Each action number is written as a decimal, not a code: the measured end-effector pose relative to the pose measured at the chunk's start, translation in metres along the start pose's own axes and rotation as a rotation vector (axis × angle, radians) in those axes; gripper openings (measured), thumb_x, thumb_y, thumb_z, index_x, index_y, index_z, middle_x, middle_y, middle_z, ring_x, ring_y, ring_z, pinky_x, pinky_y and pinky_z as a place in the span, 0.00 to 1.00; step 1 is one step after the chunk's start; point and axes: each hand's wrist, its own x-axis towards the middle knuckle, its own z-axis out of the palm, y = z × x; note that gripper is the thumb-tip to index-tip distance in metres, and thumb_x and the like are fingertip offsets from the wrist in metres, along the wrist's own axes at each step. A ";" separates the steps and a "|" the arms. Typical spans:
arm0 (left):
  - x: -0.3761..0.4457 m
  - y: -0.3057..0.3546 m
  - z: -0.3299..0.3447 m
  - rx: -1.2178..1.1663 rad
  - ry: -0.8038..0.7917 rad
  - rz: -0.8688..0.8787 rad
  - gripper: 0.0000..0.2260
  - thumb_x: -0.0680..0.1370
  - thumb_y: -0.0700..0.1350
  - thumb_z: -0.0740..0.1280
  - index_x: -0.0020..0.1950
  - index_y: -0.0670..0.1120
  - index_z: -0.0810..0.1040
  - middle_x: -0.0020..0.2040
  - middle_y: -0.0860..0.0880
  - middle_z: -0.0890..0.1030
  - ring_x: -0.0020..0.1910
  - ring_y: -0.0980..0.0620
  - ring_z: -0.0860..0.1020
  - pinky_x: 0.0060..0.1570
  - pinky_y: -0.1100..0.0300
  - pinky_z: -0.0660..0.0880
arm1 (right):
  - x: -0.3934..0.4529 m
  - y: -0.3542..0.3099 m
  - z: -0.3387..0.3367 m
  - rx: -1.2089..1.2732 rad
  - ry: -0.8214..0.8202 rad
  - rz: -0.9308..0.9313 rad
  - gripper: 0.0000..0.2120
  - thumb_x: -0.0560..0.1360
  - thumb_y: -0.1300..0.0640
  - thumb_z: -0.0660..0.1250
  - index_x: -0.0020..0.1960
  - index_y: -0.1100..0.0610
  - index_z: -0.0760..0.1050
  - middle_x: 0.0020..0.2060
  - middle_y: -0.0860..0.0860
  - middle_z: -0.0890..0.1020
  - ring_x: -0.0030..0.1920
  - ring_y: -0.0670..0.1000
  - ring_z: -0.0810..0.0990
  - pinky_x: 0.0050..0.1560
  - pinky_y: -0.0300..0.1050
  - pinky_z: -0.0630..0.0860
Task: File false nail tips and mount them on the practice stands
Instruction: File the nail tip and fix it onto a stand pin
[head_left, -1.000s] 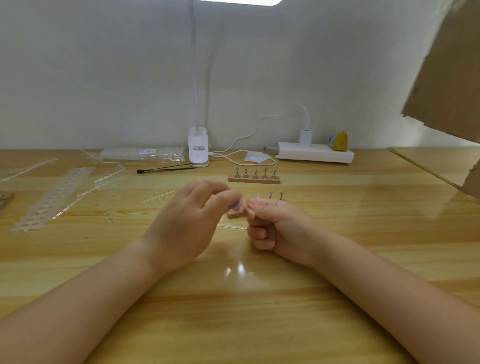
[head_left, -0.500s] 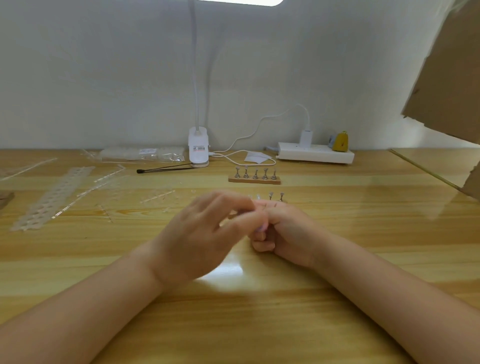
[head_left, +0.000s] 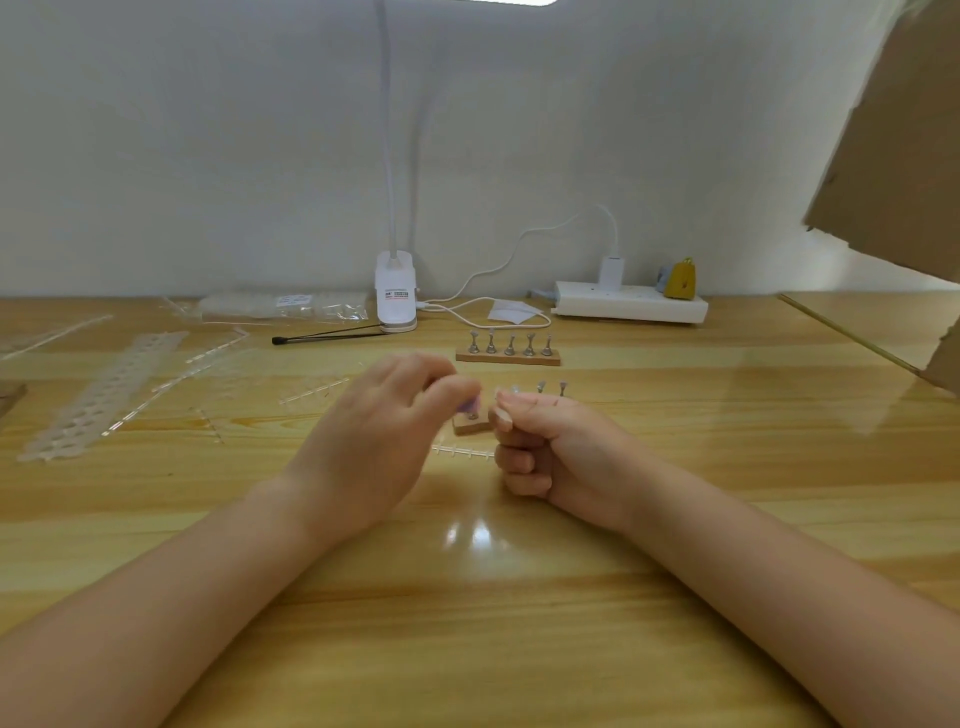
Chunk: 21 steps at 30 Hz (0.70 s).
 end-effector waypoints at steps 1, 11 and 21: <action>0.000 -0.002 -0.002 -0.014 0.017 -0.031 0.16 0.71 0.29 0.71 0.57 0.41 0.78 0.49 0.41 0.79 0.44 0.41 0.78 0.46 0.47 0.77 | 0.000 0.001 0.000 0.001 -0.002 0.001 0.16 0.81 0.58 0.57 0.35 0.56 0.72 0.29 0.49 0.63 0.27 0.45 0.65 0.24 0.35 0.59; -0.001 -0.002 -0.002 0.039 0.038 -0.033 0.20 0.69 0.28 0.72 0.57 0.44 0.77 0.49 0.40 0.79 0.44 0.41 0.77 0.47 0.48 0.76 | 0.001 0.002 0.001 -0.031 -0.034 -0.005 0.11 0.76 0.55 0.61 0.36 0.55 0.72 0.29 0.48 0.64 0.28 0.45 0.65 0.24 0.35 0.59; -0.001 -0.003 -0.002 0.033 0.052 -0.027 0.22 0.71 0.29 0.71 0.57 0.48 0.69 0.49 0.40 0.78 0.44 0.40 0.77 0.47 0.47 0.76 | 0.001 0.001 0.001 -0.007 -0.031 0.013 0.11 0.78 0.56 0.60 0.37 0.56 0.71 0.27 0.48 0.64 0.27 0.45 0.65 0.23 0.35 0.59</action>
